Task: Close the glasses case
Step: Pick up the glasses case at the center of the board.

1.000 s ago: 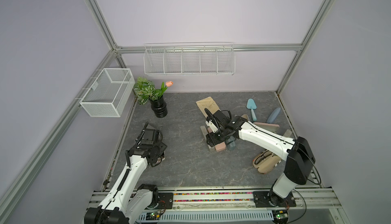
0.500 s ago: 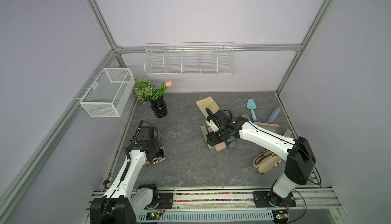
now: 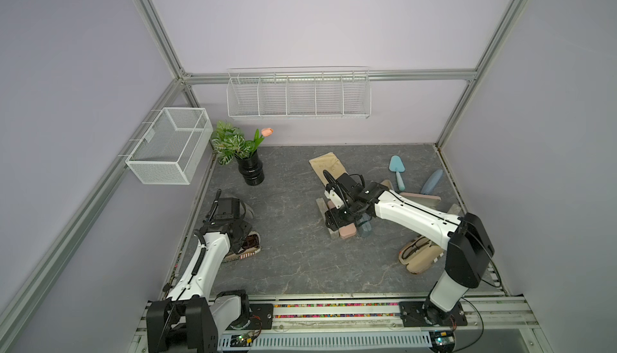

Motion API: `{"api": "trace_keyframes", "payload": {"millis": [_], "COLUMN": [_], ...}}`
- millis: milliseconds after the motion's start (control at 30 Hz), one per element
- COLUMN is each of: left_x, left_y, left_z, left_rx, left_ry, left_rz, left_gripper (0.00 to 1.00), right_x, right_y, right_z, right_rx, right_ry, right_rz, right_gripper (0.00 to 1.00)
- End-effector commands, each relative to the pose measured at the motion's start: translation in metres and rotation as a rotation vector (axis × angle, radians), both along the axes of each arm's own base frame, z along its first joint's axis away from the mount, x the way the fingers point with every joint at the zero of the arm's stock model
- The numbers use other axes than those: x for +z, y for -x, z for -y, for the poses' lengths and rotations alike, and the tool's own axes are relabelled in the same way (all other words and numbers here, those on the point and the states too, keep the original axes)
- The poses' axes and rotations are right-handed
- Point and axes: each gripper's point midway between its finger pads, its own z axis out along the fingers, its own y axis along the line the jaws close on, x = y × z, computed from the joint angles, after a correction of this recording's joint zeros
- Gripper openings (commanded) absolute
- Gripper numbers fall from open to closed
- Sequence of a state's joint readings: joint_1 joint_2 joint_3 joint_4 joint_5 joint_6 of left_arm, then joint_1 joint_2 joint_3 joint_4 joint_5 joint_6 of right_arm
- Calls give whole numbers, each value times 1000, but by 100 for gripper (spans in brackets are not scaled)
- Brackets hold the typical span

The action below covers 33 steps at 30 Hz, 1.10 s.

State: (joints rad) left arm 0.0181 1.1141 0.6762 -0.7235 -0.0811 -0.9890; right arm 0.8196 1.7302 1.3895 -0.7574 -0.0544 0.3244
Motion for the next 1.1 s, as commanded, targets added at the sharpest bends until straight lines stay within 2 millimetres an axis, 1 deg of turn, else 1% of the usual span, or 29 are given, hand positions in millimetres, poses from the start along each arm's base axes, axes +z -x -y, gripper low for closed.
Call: {"api": "trace_keyframes", "payload": {"millis": [0,67,267,600,900,1067], "left_x": [9,7,0,-5,-13,-16], "left_y": [-14,-15,-20,-30,-31,-31], "left_z": [-5,-7,-9,-12,-10,-8], "left_rx": [-1,2,1,-7,-8,-13], "left_ry": [-10,-9,-5,-7,18,30], "left_rz": [36,26,15,8,-5,-12], "left_gripper": [53,52,45,40,34,28], "right_x": [-1,-2,-4,-8,-9,-10], "right_y": [-2,-2,-4,-7,-9,-10], "right_z": [-4,-4,-6,-10,-12,-13], "right_rx": [4,3,5,3,3,3], "right_ry": [-8,-6,3,11,19,19], "right_rz": [-17,-18,-26,-39,-41,-40], "right_gripper": [71,71,71,71,71,71]}}
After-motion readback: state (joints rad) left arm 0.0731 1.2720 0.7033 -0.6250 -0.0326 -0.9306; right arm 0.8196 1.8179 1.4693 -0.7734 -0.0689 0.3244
